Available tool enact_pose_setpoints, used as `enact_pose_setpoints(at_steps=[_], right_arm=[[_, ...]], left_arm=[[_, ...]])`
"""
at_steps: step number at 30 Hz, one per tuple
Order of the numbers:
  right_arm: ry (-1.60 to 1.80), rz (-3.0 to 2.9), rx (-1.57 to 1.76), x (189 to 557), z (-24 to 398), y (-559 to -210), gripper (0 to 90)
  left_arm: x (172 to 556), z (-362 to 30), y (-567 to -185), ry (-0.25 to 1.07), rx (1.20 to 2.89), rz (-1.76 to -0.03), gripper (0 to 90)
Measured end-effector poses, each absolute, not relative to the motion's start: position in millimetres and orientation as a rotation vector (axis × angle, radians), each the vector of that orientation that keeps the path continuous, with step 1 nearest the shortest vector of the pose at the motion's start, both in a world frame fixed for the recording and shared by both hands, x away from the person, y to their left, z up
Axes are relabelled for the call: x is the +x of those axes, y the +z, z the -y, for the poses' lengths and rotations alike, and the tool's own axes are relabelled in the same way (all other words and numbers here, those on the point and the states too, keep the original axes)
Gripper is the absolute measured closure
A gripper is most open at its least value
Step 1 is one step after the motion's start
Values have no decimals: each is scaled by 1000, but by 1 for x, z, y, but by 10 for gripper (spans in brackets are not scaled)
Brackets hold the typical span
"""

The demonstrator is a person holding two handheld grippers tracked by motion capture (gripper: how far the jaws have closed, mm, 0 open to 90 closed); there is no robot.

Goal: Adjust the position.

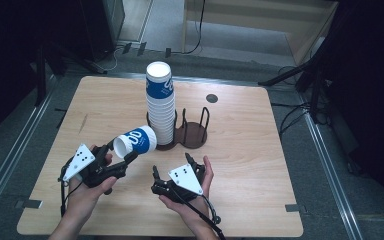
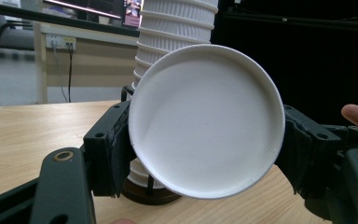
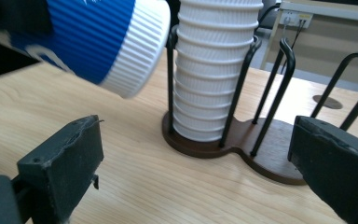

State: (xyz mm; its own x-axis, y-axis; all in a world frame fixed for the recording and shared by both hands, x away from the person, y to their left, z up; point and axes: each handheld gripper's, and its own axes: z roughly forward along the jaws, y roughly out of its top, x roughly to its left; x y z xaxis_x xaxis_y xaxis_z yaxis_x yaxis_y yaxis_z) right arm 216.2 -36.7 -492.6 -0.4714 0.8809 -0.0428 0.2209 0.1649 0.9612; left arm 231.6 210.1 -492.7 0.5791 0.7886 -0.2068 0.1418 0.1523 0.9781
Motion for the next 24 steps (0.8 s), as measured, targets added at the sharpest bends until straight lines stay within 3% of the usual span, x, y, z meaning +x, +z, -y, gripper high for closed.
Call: enact_pose_setpoints(at_steps=[15, 18, 22, 24], right_arm=[[1638, -1766, 1338, 224, 38, -486, 179], [1743, -1759, 1436, 224, 38, -483, 143], [1769, -1763, 1574, 223, 31, -479, 1], [1840, -1726, 1646, 224, 30, -478, 0]], left_arm=[[233, -212, -496, 589, 1325, -859, 286], [232, -210, -497, 590, 1327, -856, 286], [232, -207, -500, 587, 1336, -851, 286], [233, -205, -501, 584, 1337, -847, 286]])
